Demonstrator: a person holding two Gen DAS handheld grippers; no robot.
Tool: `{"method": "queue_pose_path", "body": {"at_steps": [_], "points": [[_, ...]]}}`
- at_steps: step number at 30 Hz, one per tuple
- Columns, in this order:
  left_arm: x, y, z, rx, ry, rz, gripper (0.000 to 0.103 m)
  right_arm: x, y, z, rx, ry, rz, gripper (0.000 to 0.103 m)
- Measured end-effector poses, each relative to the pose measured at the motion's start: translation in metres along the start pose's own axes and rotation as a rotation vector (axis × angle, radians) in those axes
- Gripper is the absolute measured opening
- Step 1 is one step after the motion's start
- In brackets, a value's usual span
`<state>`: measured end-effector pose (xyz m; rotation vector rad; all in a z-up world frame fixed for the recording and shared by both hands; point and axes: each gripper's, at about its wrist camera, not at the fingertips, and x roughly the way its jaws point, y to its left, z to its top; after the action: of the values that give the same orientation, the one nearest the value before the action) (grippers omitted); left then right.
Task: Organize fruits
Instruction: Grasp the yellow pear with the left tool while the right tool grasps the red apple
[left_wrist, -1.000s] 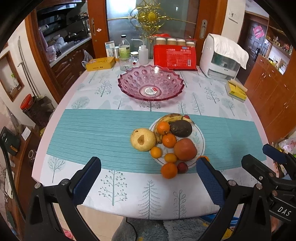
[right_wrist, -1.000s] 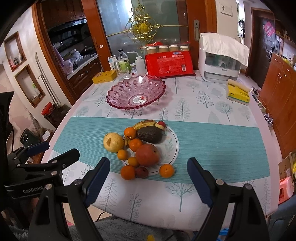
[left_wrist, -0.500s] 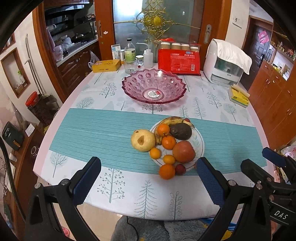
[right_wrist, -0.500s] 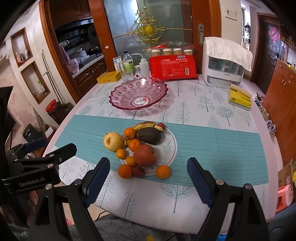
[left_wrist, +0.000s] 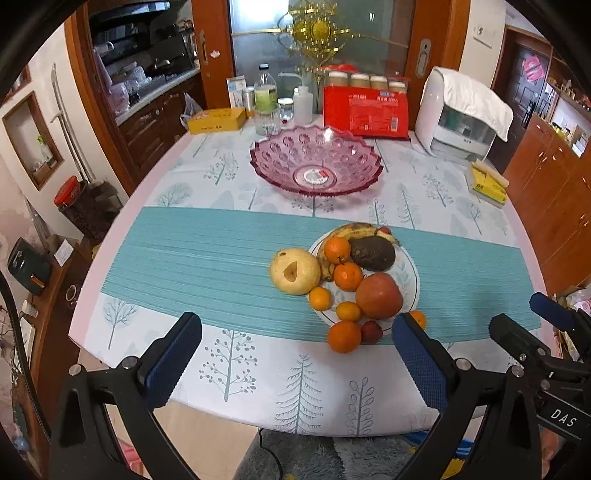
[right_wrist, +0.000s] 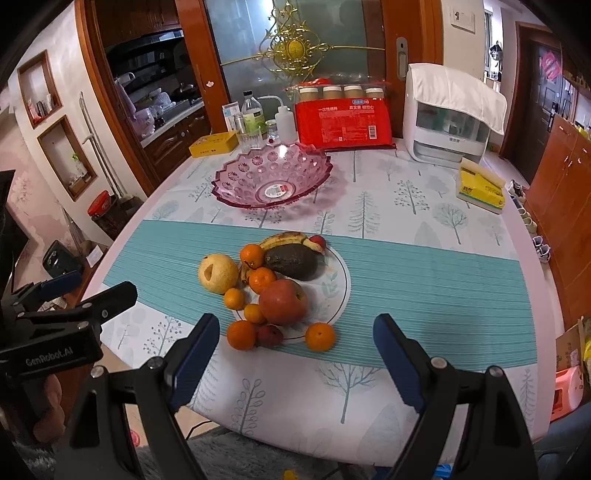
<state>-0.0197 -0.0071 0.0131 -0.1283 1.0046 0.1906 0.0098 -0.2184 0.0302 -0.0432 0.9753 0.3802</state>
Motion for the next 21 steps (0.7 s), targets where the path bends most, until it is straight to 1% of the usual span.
{"method": "queue_pose_path", "body": {"at_steps": [4, 7, 9, 14, 18, 21], "points": [[0.016, 0.004, 0.006, 0.006, 0.03, -0.002, 0.102, 0.011, -0.006, 0.002, 0.01, 0.019, -0.022, 0.086], [0.032, 0.012, 0.01, 0.013, 0.063, -0.016, 0.102, 0.024, -0.014, 0.001, 0.04, 0.047, -0.044, 0.086], [0.045, 0.019, 0.012, 0.015, 0.087, -0.025, 0.102, 0.037, -0.02, -0.001, 0.062, 0.078, -0.06, 0.086], [0.081, 0.034, 0.015, 0.032, 0.155, -0.015, 0.102, 0.07, -0.035, -0.011, 0.102, 0.166, -0.082, 0.086], [0.113, 0.046, 0.018, 0.022, 0.222, -0.043, 0.102, 0.088, -0.041, -0.018, 0.103, 0.213, -0.085, 0.086], [0.134, 0.051, 0.022, 0.014, 0.253, -0.065, 0.102, 0.099, -0.042, -0.023, 0.113, 0.248, -0.087, 0.086]]}}
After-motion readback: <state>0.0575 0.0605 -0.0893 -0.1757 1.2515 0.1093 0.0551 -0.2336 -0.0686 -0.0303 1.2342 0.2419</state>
